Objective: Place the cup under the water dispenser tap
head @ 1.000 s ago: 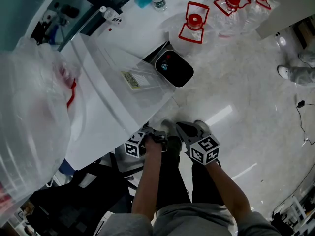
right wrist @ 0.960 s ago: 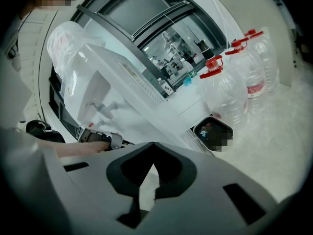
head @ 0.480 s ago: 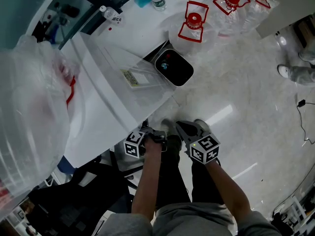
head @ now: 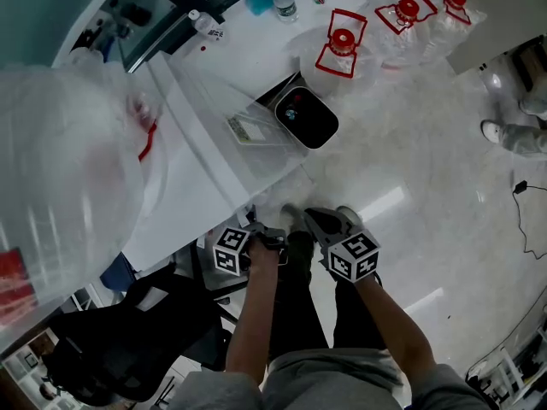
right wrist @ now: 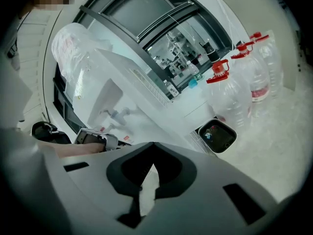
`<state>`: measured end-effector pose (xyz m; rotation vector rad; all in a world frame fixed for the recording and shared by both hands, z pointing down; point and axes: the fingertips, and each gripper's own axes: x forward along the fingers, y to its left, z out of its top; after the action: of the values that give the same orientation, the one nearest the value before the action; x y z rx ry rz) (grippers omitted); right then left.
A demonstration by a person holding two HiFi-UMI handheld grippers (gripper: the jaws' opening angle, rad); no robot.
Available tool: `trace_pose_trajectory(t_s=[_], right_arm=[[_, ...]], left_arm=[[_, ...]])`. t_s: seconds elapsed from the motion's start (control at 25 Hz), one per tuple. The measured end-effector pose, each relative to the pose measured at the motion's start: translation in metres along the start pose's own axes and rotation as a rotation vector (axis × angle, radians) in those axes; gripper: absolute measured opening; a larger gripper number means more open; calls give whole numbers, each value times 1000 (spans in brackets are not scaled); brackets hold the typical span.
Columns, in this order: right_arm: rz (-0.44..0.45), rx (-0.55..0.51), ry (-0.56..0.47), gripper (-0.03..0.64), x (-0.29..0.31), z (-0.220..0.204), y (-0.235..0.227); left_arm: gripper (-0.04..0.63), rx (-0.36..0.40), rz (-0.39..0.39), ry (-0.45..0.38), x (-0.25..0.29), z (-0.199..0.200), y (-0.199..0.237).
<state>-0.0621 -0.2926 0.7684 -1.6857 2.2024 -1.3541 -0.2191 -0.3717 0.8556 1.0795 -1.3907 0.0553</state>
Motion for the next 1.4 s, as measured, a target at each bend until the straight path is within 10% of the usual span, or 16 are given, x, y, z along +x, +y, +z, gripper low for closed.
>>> trace_pose_trajectory(t_s=[0.72, 1.4], right_arm=[[86, -22, 18, 11, -50, 58, 55], [189, -102, -18, 11, -118, 160, 141]], left_arm=[[25, 43, -14, -2, -118, -39, -42], [8, 122, -299, -78, -263, -49, -158]])
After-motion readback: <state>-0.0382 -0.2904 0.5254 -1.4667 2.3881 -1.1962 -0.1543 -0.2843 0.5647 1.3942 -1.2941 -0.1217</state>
